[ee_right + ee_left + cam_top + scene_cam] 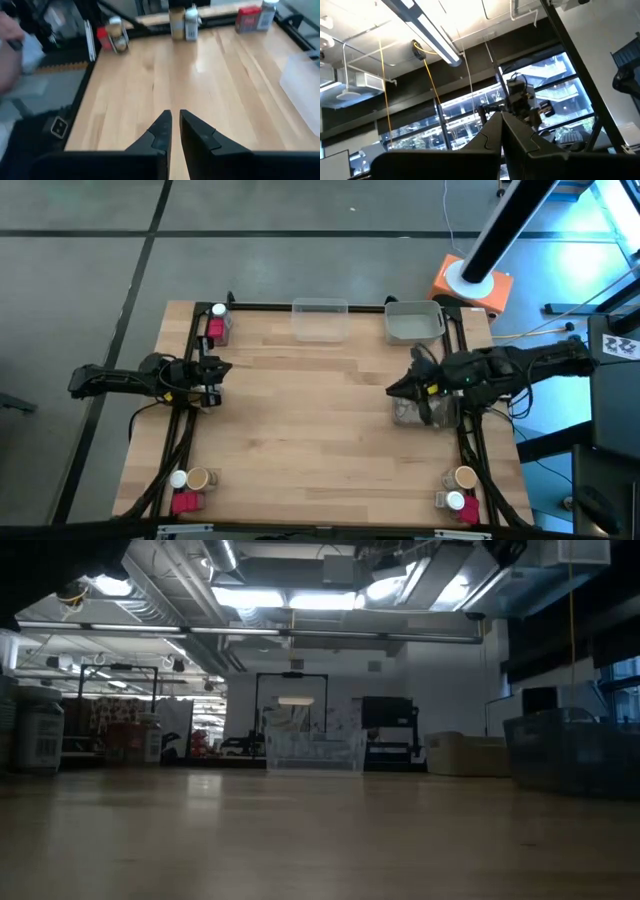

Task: Sort spices by type
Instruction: Put the bottom right brown seasoning bottle into the black bin

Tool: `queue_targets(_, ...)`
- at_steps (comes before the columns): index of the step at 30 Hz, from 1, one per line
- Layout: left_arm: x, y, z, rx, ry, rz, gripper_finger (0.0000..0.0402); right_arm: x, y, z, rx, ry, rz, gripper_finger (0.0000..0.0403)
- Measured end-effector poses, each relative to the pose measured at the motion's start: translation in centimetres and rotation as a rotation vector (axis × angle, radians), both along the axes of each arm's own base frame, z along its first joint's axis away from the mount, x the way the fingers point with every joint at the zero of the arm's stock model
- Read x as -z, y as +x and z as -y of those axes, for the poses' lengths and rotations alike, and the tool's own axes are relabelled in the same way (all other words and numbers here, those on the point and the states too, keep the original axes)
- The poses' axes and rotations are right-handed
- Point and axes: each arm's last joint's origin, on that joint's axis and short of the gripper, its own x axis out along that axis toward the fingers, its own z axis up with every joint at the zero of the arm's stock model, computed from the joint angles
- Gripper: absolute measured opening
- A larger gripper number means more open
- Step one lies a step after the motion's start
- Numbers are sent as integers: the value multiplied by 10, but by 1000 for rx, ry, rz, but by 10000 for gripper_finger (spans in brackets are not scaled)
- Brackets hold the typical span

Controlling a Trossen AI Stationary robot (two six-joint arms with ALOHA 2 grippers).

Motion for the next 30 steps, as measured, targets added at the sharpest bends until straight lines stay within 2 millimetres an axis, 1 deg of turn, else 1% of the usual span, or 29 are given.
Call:
queue_targets(3,0,0,0,5,-7,0,0,-13,6,-17,10,0,-73,39)
queue_targets(6,0,0,0,7,-11,0,0,-20,10,-37,10,12,-152,39)
queue_targets(9,0,0,0,13,-19,-7,0,-22,11,-55,21,27,-259,39)
queue_targets(13,1,1,0,8,-11,-19,0,-13,9,-74,75,40,-452,39)
queue_targets(16,1,1,0,6,-7,-17,0,-1,3,-85,122,49,-593,39)
queue_targets(22,0,0,0,0,2,-7,0,15,-13,-104,198,178,-898,40)
queue_targets(26,1,0,0,6,-7,-8,0,23,-24,-121,305,238,-1035,40)
queue_targets(30,1,1,0,25,-36,-9,0,31,-34,-143,354,312,-1171,40)
